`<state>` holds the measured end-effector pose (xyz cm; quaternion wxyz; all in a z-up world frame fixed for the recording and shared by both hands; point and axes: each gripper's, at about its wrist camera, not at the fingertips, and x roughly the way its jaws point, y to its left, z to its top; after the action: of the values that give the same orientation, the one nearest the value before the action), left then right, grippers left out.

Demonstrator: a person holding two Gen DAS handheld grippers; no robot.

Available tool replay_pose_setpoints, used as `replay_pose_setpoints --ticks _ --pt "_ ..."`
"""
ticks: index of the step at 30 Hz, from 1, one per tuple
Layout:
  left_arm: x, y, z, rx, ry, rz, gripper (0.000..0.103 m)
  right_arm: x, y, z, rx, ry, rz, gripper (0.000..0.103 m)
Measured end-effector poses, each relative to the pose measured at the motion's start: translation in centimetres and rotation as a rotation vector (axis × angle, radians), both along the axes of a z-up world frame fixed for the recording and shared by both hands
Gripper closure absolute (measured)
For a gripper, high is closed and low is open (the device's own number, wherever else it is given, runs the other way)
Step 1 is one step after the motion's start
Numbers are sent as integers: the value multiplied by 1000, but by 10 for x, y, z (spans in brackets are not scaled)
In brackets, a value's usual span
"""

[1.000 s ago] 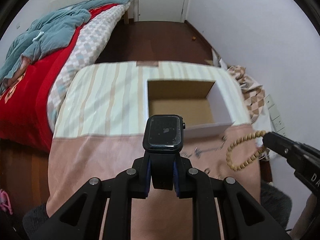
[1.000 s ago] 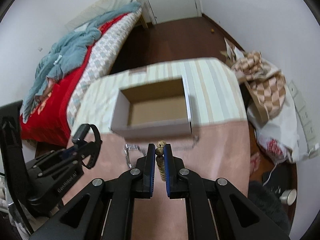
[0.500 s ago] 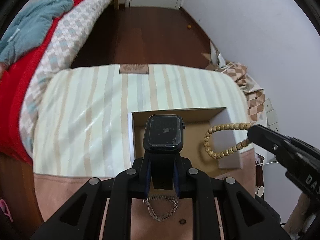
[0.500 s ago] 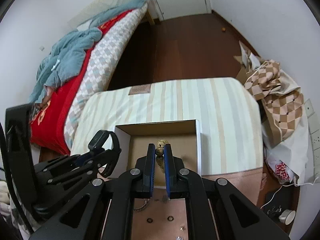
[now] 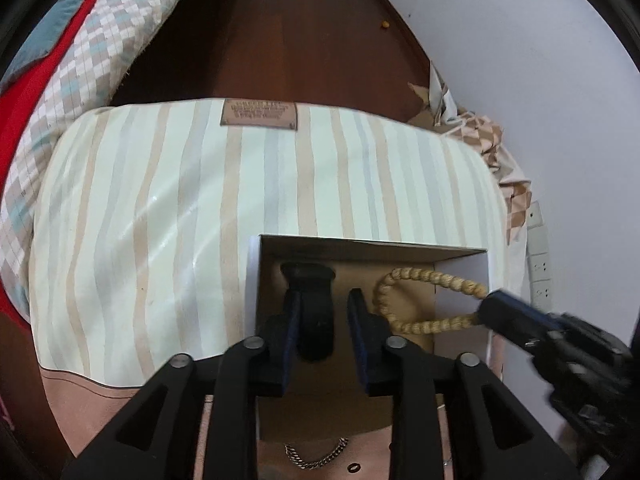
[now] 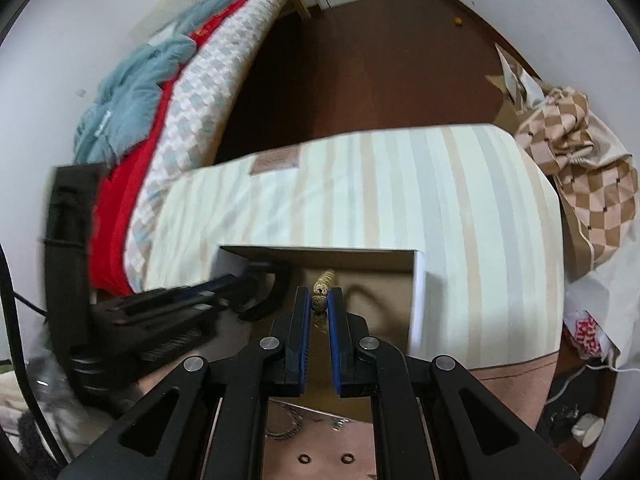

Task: Organize jewelry
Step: 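Carry the watch and bead bracelet into the white box and release both, then withdraw both tools from the box back over the table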

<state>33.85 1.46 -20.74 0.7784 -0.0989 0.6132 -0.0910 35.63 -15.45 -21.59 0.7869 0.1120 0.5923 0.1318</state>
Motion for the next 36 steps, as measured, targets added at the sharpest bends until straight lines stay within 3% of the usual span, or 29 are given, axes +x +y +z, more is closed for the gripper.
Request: replay_pose_setpoints --ticks 2,4,8,10,11,13,15,25,29,36 --pt "-4 0 8 29 -30 1 53 0 -1 -5 -42 32 8 81" --pt "-9 2 12 44 -45 7 24 -6 -4 -4 -65 27 3 47" --pt "-22 4 24 122 -111 18 19 -21 -11 4 -104 -9 -13 42" --pt "-29 7 27 162 -133 28 3 -30 -13 6 -152 -25 -29 42" --pt "-34 9 29 192 -153 36 1 -35 -14 5 -192 -30 -41 40" --pt "-43 11 31 251 -187 48 1 -45 -13 3 -266 -44 -57 22" --pt "-55 13 31 302 -218 62 1 -55 -10 -2 -335 -51 -71 10" --pt "-93 24 32 372 -263 97 0 -83 11 -8 -405 -104 -74 1" --pt "-110 25 43 406 -294 116 0 -94 16 4 -404 -125 -78 1" --pt "-146 28 71 390 -342 141 0 -125 26 38 -386 -189 -86 1"
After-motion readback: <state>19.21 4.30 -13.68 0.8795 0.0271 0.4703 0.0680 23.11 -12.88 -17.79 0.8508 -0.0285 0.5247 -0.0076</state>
